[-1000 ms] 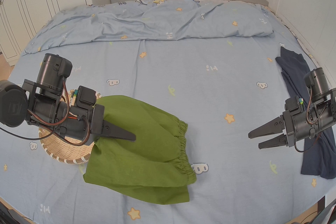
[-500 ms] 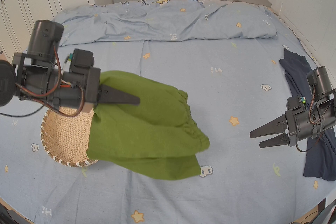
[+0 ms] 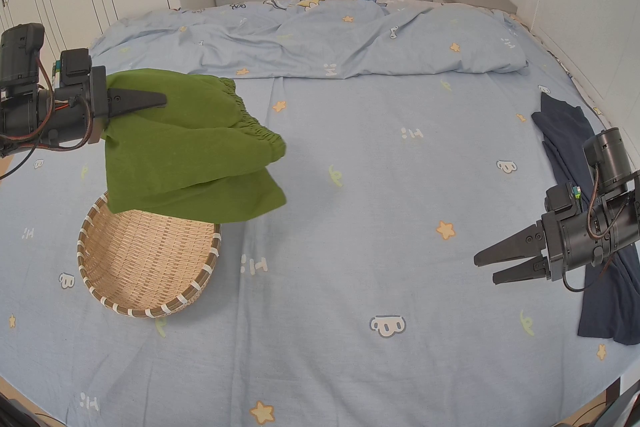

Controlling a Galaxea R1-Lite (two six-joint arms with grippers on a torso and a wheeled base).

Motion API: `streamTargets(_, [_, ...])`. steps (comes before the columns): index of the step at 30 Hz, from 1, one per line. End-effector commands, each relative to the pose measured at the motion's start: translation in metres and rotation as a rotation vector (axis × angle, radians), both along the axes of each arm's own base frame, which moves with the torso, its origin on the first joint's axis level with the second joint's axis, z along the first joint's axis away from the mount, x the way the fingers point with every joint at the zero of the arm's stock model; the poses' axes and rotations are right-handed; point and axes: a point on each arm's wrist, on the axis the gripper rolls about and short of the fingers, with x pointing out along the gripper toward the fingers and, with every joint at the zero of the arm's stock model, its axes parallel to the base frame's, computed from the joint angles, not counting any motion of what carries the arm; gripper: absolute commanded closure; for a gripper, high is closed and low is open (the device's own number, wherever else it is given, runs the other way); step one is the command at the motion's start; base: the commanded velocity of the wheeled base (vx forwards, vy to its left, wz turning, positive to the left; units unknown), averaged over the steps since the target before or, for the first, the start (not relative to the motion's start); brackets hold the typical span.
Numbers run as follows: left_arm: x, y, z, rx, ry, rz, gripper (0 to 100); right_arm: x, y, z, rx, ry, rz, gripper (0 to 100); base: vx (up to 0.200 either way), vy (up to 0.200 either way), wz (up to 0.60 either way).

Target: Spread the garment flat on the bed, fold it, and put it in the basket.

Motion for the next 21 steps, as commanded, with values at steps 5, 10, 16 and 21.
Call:
streamTargets(5, [-0.002, 0.032, -0.025, -0.005, 0.079, 0.116, 100, -0.002, 0.002, -0.001, 0.001, 0.008, 0.013, 0, 0.000, 0.000, 0.00])
streamTargets(10, [-0.008, 0.054, -0.052, -0.016, 0.176, 0.198, 100, -0.002, 0.004, -0.001, 0.003, 0.011, 0.021, 0, 0.000, 0.000, 0.00])
streamTargets(16, [-0.020, 0.063, -0.081, -0.028, 0.277, 0.244, 100, -0.004, 0.008, -0.002, 0.002, 0.016, 0.040, 0, 0.000, 0.000, 0.00])
streamTargets(21, [-0.021, 0.065, -0.098, -0.038, 0.352, 0.257, 100, -0.005, 0.008, -0.002, 0.002, 0.017, 0.043, 0, 0.000, 0.000, 0.00])
